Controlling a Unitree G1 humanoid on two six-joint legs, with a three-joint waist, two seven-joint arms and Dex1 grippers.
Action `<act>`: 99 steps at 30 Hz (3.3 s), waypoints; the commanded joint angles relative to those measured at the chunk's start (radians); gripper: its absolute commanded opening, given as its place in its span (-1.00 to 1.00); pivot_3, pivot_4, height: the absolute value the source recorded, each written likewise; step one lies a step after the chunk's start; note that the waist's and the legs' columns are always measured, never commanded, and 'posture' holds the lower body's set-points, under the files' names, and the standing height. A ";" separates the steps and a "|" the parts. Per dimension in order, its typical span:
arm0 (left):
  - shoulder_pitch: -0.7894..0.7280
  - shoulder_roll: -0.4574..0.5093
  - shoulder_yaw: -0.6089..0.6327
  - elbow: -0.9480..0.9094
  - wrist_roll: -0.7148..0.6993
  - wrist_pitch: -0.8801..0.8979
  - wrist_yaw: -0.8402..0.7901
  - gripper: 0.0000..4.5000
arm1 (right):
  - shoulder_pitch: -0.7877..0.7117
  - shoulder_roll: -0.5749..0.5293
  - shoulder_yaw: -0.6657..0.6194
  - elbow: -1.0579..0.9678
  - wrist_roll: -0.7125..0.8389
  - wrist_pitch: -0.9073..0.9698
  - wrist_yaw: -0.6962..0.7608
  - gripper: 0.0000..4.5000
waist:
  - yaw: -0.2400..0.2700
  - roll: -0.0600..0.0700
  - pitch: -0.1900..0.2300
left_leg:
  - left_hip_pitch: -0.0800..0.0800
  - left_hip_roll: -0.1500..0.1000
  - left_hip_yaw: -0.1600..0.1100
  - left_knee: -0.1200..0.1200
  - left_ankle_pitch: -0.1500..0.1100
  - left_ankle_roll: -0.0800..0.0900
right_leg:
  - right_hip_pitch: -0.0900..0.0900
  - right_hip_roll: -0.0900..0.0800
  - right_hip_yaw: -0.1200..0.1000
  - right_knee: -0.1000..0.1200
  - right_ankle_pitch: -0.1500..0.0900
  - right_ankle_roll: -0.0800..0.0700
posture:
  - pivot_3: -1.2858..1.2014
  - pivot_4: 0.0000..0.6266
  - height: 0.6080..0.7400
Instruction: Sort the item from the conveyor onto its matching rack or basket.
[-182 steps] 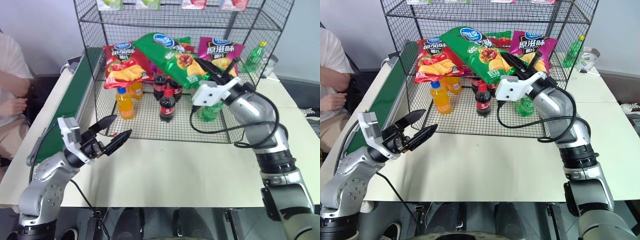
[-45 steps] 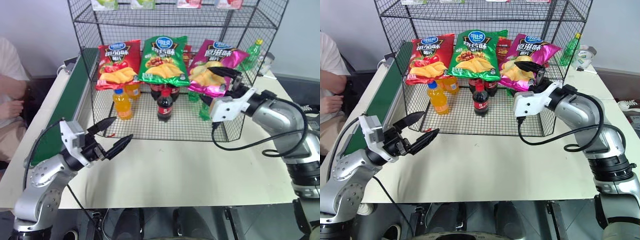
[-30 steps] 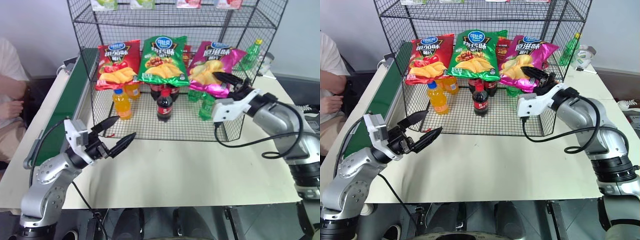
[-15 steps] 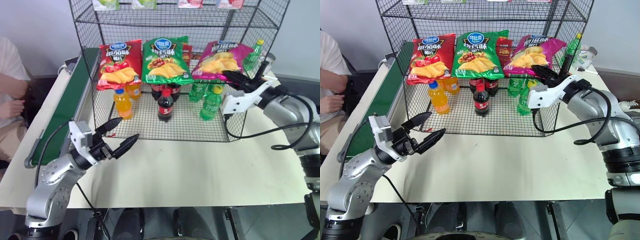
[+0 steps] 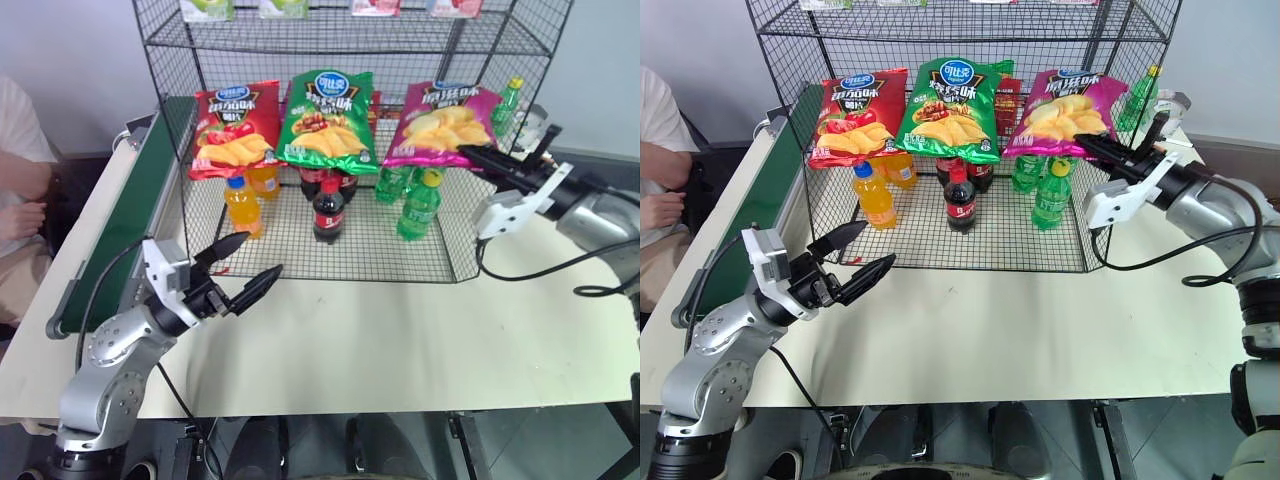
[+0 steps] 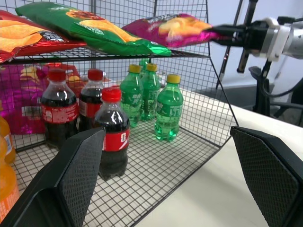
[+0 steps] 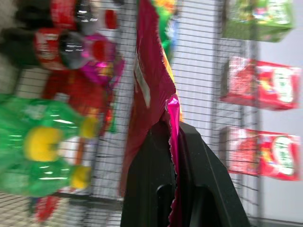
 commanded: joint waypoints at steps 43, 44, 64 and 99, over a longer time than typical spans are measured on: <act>-0.006 -0.037 -0.053 -0.061 -0.007 -0.001 0.049 1.00 | -0.421 -0.002 0.340 0.474 -0.447 -0.240 -0.480 -0.98 | -0.001 0.000 0.000 | 0.000 0.000 0.002 0.001 0.002 -0.003 | -0.001 0.001 0.003 0.001 0.000 0.000 | 0.03 -0.52 0.98; -0.004 -0.039 -0.055 -0.064 -0.006 -0.001 0.051 1.00 | -0.433 0.000 0.356 0.490 -0.462 -0.231 -0.503 -0.98 | -0.001 0.000 0.000 | 0.000 0.000 0.002 0.001 0.002 -0.004 | -0.001 0.001 0.003 0.001 0.000 0.000 | 0.03 -0.52 0.98; 0.013 -0.043 -0.060 -0.077 -0.012 -0.005 0.064 1.00 | -0.501 -0.056 0.485 0.596 -0.482 -0.232 -0.627 0.58 | 0.001 0.000 0.000 | 0.000 0.000 0.003 0.002 0.002 -0.004 | -0.001 0.001 0.004 0.003 0.000 0.000 | 0.03 -0.52 0.98; 0.118 0.284 0.360 0.120 -0.164 0.138 -0.127 1.00 | 0.916 -0.214 -0.314 -0.774 1.732 1.028 0.821 0.58 | 0.029 0.001 -0.001 | 0.002 0.001 -0.002 0.004 -0.004 0.006 | 0.005 0.000 -0.002 0.000 0.000 0.000 | 0.03 -0.52 0.98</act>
